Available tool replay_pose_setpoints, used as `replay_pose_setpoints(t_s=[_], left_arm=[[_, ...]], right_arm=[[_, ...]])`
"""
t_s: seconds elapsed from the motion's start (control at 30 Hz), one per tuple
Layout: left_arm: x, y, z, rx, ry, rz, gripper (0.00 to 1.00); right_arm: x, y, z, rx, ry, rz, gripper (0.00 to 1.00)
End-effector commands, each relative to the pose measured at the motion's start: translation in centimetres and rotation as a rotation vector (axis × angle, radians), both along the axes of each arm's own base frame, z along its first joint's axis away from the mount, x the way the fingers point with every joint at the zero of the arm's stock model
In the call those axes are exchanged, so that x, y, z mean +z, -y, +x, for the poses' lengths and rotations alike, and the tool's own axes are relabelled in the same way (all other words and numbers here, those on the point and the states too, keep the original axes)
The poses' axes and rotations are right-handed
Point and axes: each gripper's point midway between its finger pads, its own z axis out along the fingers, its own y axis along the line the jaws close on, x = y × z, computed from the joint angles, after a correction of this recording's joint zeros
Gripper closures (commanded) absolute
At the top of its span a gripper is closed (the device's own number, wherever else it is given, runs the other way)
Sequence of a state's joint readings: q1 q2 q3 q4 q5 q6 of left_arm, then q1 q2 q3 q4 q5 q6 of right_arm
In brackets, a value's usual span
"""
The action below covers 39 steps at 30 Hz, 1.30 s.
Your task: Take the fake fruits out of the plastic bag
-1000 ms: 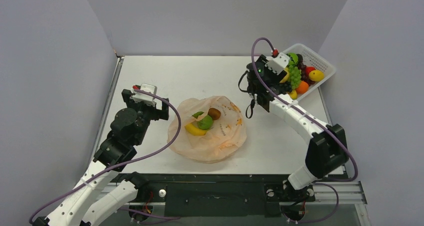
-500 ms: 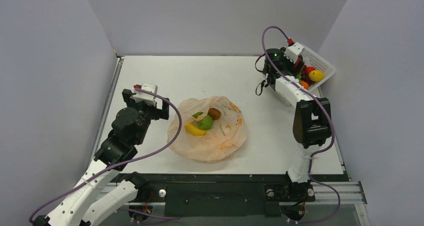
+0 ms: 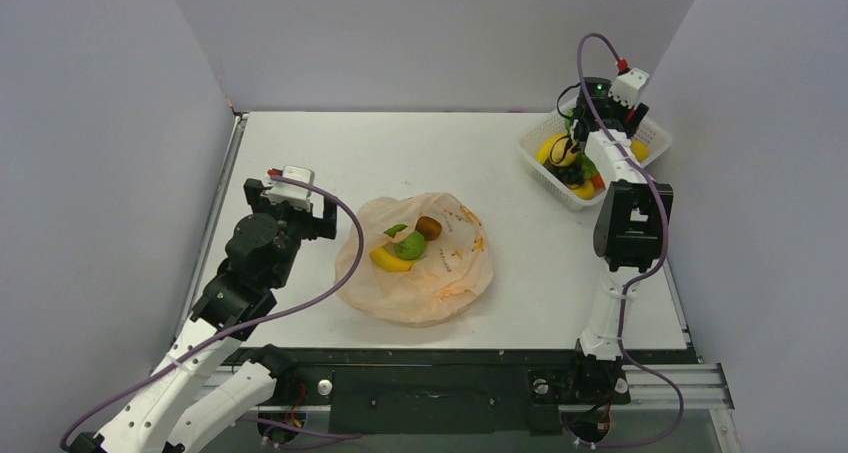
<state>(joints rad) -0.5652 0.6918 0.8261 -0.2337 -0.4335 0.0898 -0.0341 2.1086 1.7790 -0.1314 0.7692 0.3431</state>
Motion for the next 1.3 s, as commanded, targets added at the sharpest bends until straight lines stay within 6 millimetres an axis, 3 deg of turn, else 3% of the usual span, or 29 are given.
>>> replay_pose_setpoints(t_s=[0.0,0.2,0.43,0.6,0.63,0.7,0.83,1.03,1.07,1.17,1.27], left_arm=[[1.4,0.0,0.3,0.0,0.048,-0.032,0.03],[0.9,0.5,0.6,-0.017,0.029,-0.03,0.03],[0.6,0.5,0.8,-0.022,0.018,-0.024,0.03],[0.5,0.6,0.9,-0.023,0.014,-0.024,0.03],[0.5,0.6,0.9,-0.024,0.013,-0.024,0.03],[0.5,0.6,0.9,-0.023,0.014,-0.024,0.03],[0.6,0.5,0.9,-0.025,0.016,-0.025,0.03],[0.8,0.6,0.7,-0.032,0.021,-0.033,0.03],[0.9,0.6,0.7,-0.033,0.023,-0.035,0.03],[1.0,0.5,0.6,-0.031,0.028,-0.04,0.03],[1.0,0.5,0.6,-0.03,0.026,-0.038,0.03]], right_arm=[[-0.9,1.0,1.3,0.078,-0.113,0.008,0.55],[-2.1,0.3,2.1,0.145,-0.221,-0.024,0.32],[-2.4,0.1,2.5,0.197,-0.277,-0.026,0.17],[-2.2,-0.1,2.7,0.207,-0.266,-0.009,0.15],[-1.9,0.1,2.7,0.195,-0.262,-0.014,0.07],[-2.0,0.2,2.5,0.183,-0.264,-0.013,0.01],[-1.4,-0.4,2.1,0.19,-0.238,0.011,0.0],[2.2,-4.6,0.2,0.228,-0.075,0.118,0.0],[2.7,-6.4,0.0,0.248,-0.058,0.121,0.0],[3.9,-9.3,-2.0,0.273,0.02,0.161,0.0],[3.2,-13.4,-3.6,0.352,0.027,0.201,0.0]])
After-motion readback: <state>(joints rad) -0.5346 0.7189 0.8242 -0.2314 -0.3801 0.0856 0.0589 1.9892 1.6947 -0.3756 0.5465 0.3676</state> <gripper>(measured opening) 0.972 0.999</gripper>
